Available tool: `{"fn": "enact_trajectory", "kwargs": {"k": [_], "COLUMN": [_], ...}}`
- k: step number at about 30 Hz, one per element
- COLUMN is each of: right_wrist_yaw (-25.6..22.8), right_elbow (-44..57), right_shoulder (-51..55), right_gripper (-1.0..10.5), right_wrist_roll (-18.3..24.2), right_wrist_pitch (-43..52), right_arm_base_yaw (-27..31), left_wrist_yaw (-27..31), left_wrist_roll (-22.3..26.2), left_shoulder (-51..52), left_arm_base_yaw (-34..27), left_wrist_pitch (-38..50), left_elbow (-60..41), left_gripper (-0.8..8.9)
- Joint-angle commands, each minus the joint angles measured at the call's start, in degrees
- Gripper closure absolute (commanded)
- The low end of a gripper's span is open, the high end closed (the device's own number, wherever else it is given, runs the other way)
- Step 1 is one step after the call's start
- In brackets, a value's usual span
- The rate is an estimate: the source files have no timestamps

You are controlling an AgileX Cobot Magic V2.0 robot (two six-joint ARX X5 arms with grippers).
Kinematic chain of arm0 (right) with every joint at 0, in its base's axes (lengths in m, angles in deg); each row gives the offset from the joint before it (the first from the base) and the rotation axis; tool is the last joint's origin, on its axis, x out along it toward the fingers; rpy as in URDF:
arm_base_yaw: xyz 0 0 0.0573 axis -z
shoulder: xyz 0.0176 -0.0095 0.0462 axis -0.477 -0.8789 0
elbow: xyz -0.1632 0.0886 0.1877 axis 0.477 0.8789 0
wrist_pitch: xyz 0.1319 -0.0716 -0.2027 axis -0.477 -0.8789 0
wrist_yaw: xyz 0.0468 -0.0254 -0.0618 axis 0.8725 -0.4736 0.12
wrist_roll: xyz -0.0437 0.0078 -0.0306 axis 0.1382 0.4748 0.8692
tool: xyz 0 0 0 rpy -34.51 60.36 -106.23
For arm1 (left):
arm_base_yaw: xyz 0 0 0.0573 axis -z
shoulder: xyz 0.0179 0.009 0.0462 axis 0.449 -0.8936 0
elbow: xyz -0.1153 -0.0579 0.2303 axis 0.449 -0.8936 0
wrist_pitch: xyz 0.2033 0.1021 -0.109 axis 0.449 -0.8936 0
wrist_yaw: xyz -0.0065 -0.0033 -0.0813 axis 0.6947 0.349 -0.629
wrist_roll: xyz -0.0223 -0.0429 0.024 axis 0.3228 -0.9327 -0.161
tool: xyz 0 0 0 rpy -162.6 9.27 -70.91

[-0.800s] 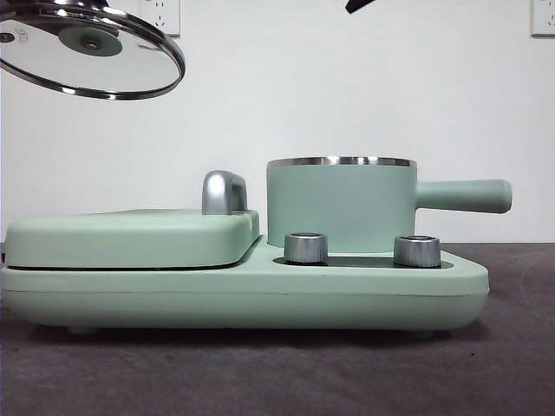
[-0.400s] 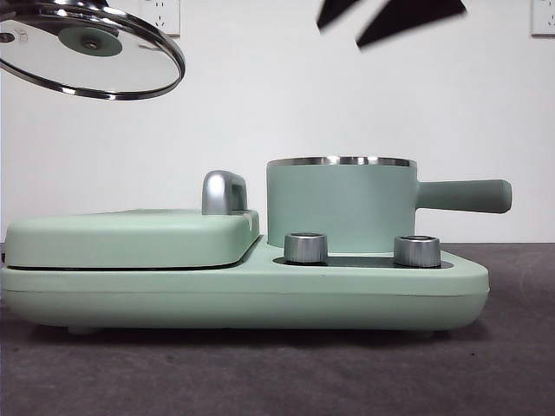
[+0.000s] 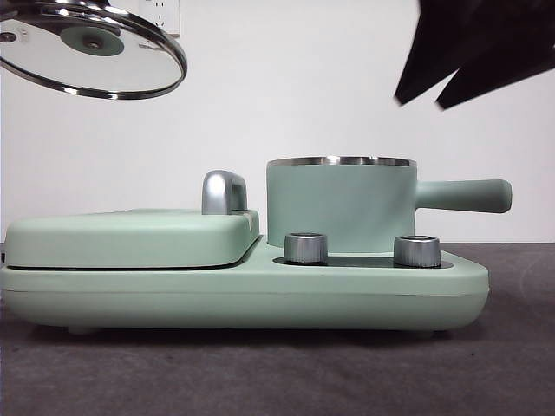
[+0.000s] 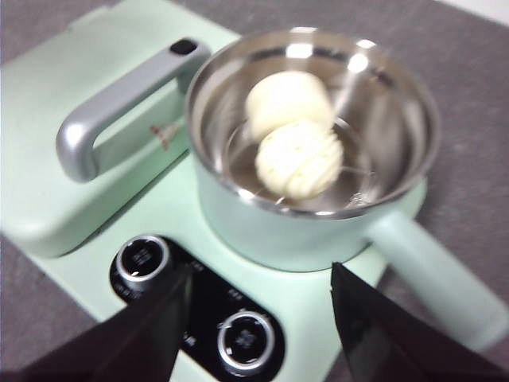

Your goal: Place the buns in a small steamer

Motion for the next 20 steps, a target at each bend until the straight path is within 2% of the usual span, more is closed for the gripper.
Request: {"fn": "enact_trajectory", "kwargs": {"k": [1,9,20], "right_wrist_yaw": [-1.49,-4.02,-4.02], "right_elbow": [-0.44,-0.44,-0.44], "right_shoulder": [2.75,11.98,20.11], "right_gripper": [6.7,6.7,6.7], "right_wrist_roll": [-0.55,-0.13,-0.24], "right_wrist_pitch": [-1.20,-6.21,-11.28], "right_arm_base_yaw": [0.31,3.63,5.64], "left_wrist_yaw": [-0.26,-1.11,-1.55], "left_wrist_roll": [0.11,-0.07,-0.07], "left_shoulder": [-1.05,-4.00,-12.74], "left_arm_base_yaw": [0.85,4.00,10.47], "left_wrist_pitch": [2.21,7.43,23.41], "left_elbow": [0.96,0.96,0.98], "left_gripper": [7.98,7.98,7.99]}}
